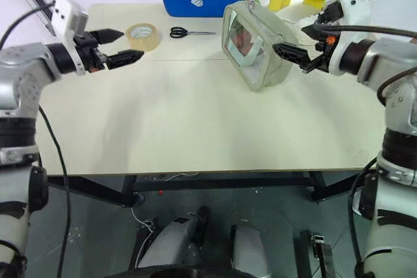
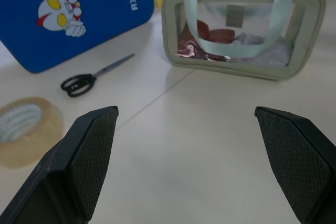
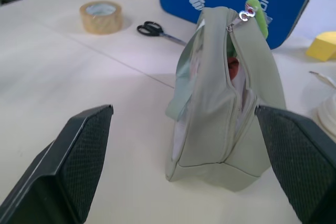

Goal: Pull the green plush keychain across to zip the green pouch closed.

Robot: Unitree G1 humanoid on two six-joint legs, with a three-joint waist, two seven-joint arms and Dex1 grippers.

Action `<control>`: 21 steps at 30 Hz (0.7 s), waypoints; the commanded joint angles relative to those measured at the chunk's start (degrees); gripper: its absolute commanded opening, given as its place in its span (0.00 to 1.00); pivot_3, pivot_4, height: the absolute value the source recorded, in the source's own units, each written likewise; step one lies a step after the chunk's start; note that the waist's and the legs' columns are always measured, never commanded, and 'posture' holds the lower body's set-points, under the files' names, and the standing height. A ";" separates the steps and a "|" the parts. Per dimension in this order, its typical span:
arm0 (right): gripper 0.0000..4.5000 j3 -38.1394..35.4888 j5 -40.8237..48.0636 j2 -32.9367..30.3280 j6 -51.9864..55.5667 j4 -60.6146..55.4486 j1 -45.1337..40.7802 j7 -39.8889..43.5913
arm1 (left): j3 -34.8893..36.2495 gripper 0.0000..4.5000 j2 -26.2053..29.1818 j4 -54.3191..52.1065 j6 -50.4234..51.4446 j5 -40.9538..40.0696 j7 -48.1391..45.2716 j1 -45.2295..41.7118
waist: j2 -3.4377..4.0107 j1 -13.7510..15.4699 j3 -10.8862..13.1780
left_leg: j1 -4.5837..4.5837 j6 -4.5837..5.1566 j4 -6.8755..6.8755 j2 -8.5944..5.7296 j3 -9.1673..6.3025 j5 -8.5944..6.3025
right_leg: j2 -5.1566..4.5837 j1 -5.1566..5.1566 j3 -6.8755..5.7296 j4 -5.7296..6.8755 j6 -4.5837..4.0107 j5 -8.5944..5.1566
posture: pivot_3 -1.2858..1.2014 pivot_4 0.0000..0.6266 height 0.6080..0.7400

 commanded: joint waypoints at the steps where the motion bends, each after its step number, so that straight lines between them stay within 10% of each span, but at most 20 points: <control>1: 1.00 0.96 0.21 0.51 -0.99 0.11 -1.10 0.12 | -0.30 0.99 -0.85 3.27 -3.91 1.83 -0.09 -2.18 | 0.00 -0.25 0.00 | -0.04 0.03 0.01 -0.01 0.03 -0.02 | -0.03 -0.01 0.01 -0.03 0.04 0.02 | 0.52 0.24 1.00; 21: 1.00 13.11 -14.96 12.76 -21.63 26.08 -15.99 -6.65 | -1.60 0.99 -8.95 -14.04 -2.38 -0.48 3.58 4.91 | -0.02 -0.43 0.02 | -0.14 -0.12 0.33 -0.01 0.04 0.12 | 0.04 -0.02 0.03 0.18 0.45 0.34 | 0.52 0.24 1.00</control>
